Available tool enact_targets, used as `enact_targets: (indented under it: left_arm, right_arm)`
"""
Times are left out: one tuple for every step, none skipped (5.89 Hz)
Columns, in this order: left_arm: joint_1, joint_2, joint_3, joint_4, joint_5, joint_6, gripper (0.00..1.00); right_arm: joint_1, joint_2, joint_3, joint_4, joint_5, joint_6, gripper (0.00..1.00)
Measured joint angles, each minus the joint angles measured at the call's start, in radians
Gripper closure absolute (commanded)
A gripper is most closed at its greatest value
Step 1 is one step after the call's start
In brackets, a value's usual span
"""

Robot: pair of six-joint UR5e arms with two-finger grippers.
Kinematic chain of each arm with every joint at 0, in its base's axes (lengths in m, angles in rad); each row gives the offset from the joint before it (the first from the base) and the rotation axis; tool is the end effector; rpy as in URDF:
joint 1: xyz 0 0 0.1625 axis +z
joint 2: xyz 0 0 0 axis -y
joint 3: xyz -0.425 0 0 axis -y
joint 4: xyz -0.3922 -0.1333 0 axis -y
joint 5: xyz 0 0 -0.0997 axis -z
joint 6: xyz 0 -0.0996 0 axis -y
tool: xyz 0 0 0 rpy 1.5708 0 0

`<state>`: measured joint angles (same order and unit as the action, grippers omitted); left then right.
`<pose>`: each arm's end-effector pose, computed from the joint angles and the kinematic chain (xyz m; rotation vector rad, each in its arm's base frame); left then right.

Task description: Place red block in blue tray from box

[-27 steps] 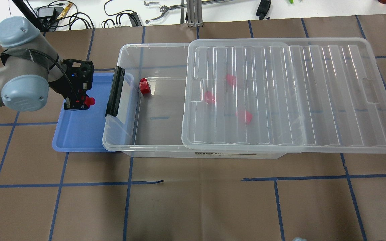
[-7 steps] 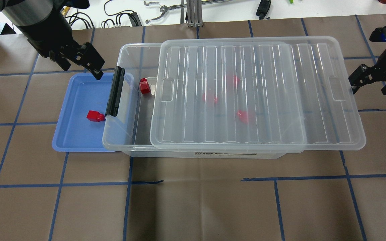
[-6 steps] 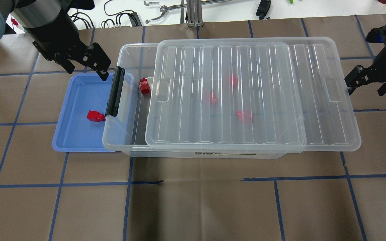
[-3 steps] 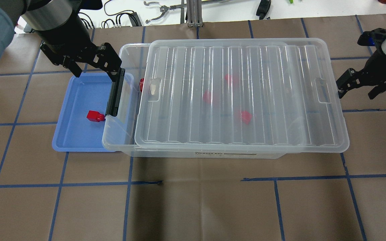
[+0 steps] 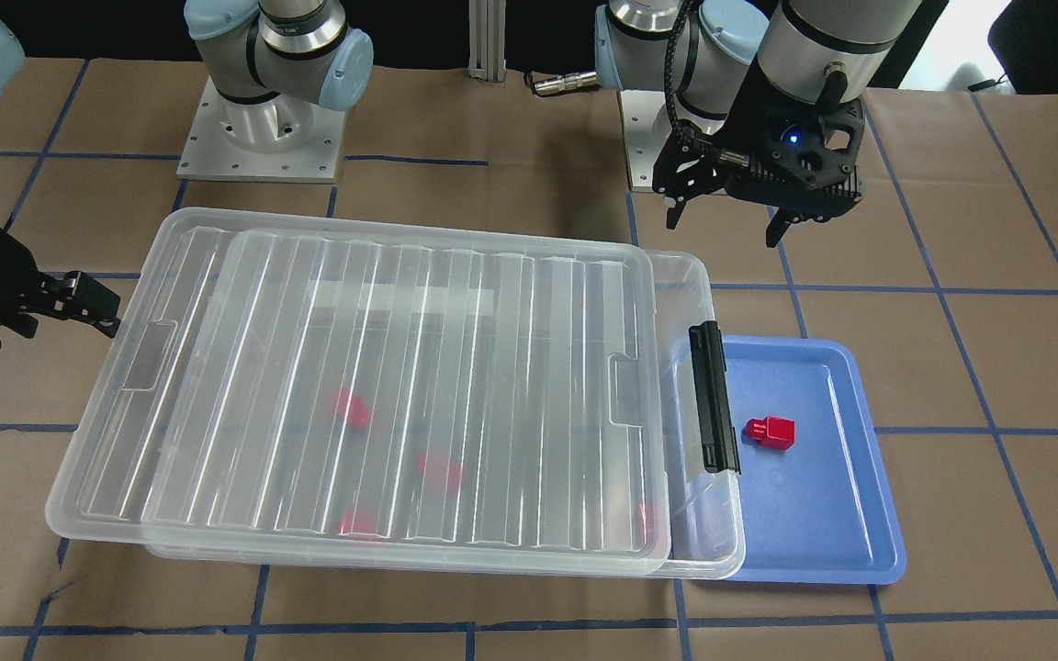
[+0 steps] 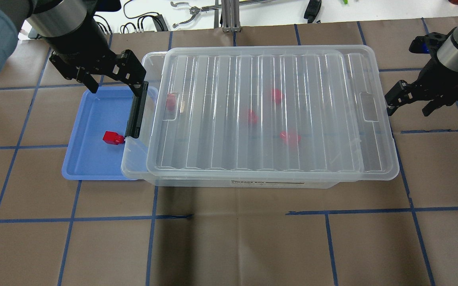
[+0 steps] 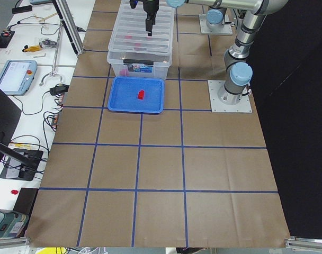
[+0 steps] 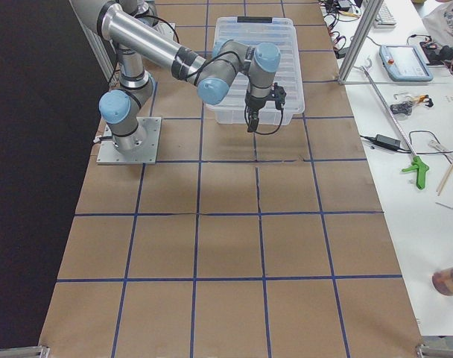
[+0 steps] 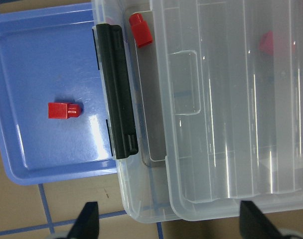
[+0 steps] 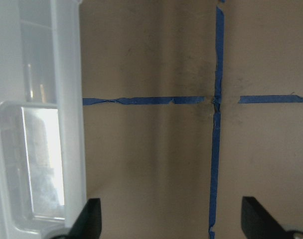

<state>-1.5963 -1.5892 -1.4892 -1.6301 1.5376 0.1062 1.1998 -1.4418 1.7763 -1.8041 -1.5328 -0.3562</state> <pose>-0.1493 -0.4957 0.5130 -0.2047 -3.1018 0.0081 -0.0587 -0.5290 0.3461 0.0256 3.0675 0.1245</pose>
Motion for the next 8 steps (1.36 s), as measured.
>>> enact_targets:
  left_arm:
    - [0.001,-0.001,0.000,0.004,-0.002,-0.045,0.02]
    - [0.000,-0.004,0.000,0.005,-0.004,-0.060,0.02]
    - [0.000,-0.010,0.000,0.006,-0.004,-0.061,0.02]
    - [0.000,-0.016,0.001,0.006,-0.002,-0.060,0.01]
    - [0.000,-0.020,0.001,0.006,0.000,-0.058,0.01]
    - [0.000,-0.020,0.001,0.006,0.000,-0.057,0.01]
    - [0.000,-0.022,0.001,0.006,0.000,-0.061,0.01]
    - [0.000,-0.022,0.001,0.006,-0.001,-0.067,0.01]
  right_arm:
    - [0.009,-0.002,0.011,0.000,0.017,0.003,0.00]
    - [0.016,-0.003,0.017,0.000,0.033,0.004,0.00]
    - [0.023,-0.003,0.019,0.000,0.039,0.005,0.00]
    - [0.034,-0.003,0.020,0.000,0.052,0.008,0.00]
    - [0.044,-0.003,0.020,0.000,0.067,0.014,0.00]
    - [0.049,-0.002,0.016,0.000,0.067,0.018,0.00]
    - [0.050,-0.010,0.003,-0.001,0.050,0.018,0.00]
    - [0.051,-0.037,-0.029,0.010,0.030,0.019,0.00]
